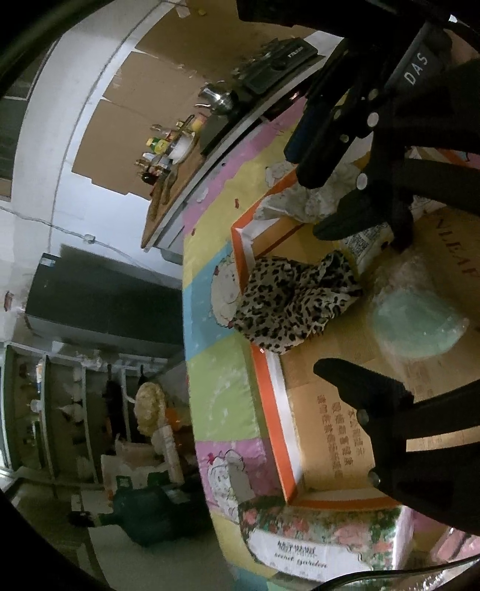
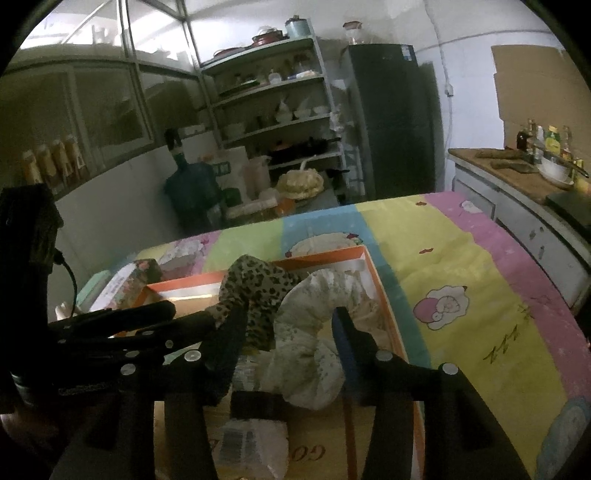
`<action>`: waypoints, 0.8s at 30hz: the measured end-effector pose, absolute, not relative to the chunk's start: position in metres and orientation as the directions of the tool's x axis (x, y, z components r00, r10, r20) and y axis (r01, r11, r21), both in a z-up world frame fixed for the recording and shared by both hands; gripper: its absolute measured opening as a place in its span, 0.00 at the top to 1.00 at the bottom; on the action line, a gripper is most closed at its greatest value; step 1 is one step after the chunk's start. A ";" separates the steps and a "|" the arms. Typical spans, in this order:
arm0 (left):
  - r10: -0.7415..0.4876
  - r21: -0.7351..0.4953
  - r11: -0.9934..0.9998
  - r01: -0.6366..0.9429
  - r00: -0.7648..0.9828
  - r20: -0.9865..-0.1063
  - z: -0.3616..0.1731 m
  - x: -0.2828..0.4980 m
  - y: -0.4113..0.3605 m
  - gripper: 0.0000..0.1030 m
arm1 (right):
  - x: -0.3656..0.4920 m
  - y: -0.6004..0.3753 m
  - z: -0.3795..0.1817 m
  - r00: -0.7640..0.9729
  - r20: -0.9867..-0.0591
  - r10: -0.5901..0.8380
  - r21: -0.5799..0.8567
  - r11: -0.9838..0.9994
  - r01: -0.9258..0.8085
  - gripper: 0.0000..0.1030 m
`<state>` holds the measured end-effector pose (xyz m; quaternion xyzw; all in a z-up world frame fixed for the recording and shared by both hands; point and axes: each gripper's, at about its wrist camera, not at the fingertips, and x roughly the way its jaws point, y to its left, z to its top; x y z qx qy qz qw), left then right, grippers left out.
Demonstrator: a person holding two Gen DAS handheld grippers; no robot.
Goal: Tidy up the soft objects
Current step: 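Lower and open the left tool over the box while the right tool releases the floral fabric, then move both open tools back over the pile of soft items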
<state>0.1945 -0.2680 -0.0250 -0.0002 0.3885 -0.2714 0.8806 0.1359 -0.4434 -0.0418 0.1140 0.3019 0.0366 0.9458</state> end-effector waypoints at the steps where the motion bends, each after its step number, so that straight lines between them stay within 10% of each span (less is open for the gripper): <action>1: -0.478 -0.209 0.854 0.477 0.559 -0.677 -0.023 0.193 -0.266 0.32 | 0.134 -0.443 -0.040 0.818 -0.559 0.137 0.239 0.971 0.001 0.50; 24: -0.519 -0.201 0.845 0.495 0.671 -0.529 0.016 0.145 -0.212 0.28 | 0.095 -0.402 -0.007 0.868 -0.483 0.120 0.238 0.971 -0.002 0.39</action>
